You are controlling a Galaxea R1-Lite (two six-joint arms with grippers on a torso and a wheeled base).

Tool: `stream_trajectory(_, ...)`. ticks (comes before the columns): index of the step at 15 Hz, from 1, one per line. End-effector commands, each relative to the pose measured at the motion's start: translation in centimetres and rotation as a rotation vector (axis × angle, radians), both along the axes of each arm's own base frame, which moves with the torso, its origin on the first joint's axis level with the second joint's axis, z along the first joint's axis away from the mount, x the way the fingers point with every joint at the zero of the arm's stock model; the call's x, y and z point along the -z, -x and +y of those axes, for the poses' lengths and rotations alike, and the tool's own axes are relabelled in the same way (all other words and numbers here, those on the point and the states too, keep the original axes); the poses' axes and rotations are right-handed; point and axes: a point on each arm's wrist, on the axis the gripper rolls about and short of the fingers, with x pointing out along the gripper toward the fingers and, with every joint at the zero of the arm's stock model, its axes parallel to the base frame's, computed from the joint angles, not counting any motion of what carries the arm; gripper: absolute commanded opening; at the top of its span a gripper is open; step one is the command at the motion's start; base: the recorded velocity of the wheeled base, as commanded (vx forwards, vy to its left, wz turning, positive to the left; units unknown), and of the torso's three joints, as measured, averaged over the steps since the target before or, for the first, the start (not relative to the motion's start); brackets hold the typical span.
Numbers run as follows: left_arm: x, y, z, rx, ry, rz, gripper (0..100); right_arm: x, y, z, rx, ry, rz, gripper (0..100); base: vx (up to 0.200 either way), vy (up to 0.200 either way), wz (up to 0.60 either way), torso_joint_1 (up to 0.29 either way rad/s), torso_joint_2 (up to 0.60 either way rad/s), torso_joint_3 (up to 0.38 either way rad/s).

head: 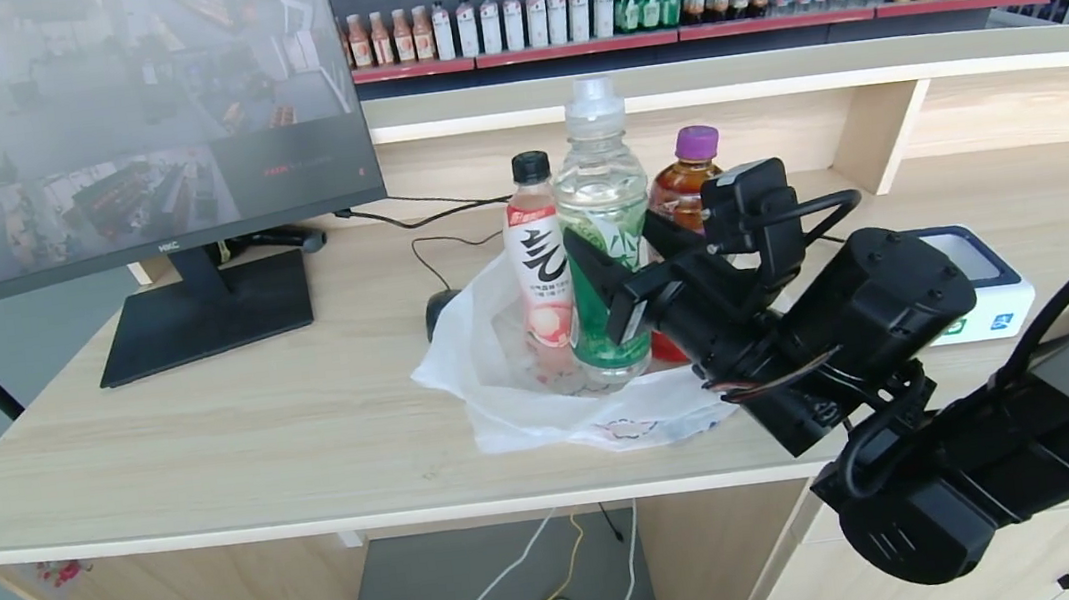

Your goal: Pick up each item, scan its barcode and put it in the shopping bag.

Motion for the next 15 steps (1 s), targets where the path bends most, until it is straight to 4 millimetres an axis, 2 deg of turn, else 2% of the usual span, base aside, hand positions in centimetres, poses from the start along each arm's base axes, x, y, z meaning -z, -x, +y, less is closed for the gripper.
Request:
stream_trajectory(1,0.0,0.0,0.0,0.0,-0.001,0.0,100,0.1,-0.1,-0.1,0.004,0.001,0.002,0,0.0,0.0,0.0,0.0,0.0,0.0)
stream_trajectory(4,0.0,0.0,0.0,0.0,0.001,0.0,100,0.4,-0.1,-0.3,0.007,0.011,0.014,0,0.0,0.0,0.0,0.0,0.0,0.0)
stream_trajectory(6,0.0,0.0,0.0,0.0,0.001,0.0,100,0.7,-0.5,-1.1,0.032,0.02,0.024,0,0.0,0.0,0.0,0.0,0.0,0.0)
stream_trajectory(15,0.0,0.0,0.0,0.0,0.002,0.0,100,0.2,-0.6,-1.4,0.042,0.008,0.008,0,0.0,0.0,0.0,0.0,0.0,0.0)
